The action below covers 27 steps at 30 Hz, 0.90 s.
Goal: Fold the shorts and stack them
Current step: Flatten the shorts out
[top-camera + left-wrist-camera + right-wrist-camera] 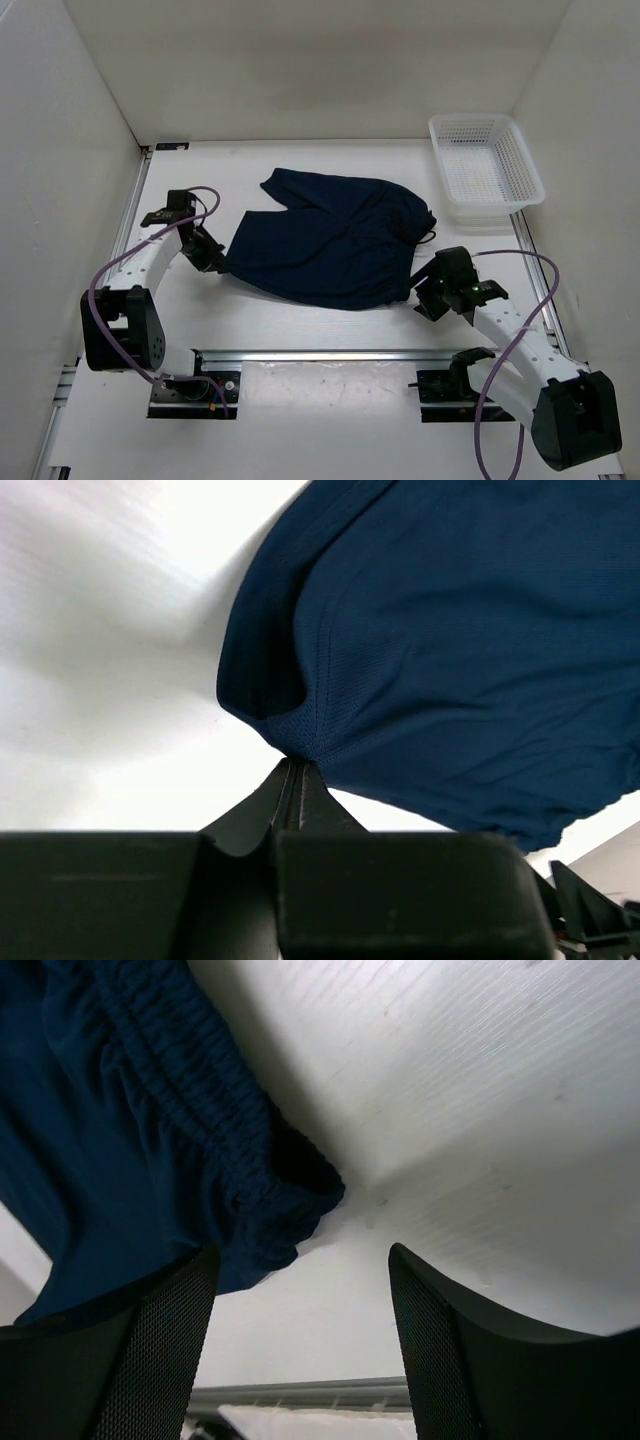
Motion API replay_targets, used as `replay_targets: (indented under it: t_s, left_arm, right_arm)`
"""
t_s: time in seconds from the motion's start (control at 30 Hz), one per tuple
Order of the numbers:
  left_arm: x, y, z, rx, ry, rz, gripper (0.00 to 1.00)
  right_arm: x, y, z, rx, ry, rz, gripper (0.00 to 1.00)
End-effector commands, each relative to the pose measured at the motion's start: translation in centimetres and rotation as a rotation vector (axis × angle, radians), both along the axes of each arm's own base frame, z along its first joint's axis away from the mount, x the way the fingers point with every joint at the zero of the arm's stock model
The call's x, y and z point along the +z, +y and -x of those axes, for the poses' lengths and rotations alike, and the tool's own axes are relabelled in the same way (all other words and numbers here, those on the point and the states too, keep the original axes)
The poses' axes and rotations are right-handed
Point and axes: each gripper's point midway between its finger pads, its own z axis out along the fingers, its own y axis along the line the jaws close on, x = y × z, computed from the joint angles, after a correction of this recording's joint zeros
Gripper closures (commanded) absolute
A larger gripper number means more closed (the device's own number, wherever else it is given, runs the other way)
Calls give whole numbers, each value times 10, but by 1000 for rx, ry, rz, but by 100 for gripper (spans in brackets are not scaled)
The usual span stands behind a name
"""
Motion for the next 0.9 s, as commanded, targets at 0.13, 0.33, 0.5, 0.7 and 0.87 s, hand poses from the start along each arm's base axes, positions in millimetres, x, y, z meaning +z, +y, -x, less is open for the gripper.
replay_targets:
  t_s: [0.13, 0.33, 0.5, 0.7, 0.87]
  left_arm:
    - [19, 3, -16, -2, -92, -18, 90]
    - [22, 3, -17, 7, -102, -15, 90]
    - [56, -6, -55, -14, -190, 36, 90]
    - [194, -9, -132, -32, -452, 53, 90]
    - [283, 9, -149, -17, -652, 55, 90]
  right_arm:
    - [-4, 28, -17, -12, 17, -138, 28]
    - [-16, 34, -31, -8, 24, -84, 73]
    - [34, 16, -98, 34, -95, -40, 100]
    - [195, -9, -218, 226, -342, 61, 100]
    - [280, -10, -215, 285, -557, 119, 100]
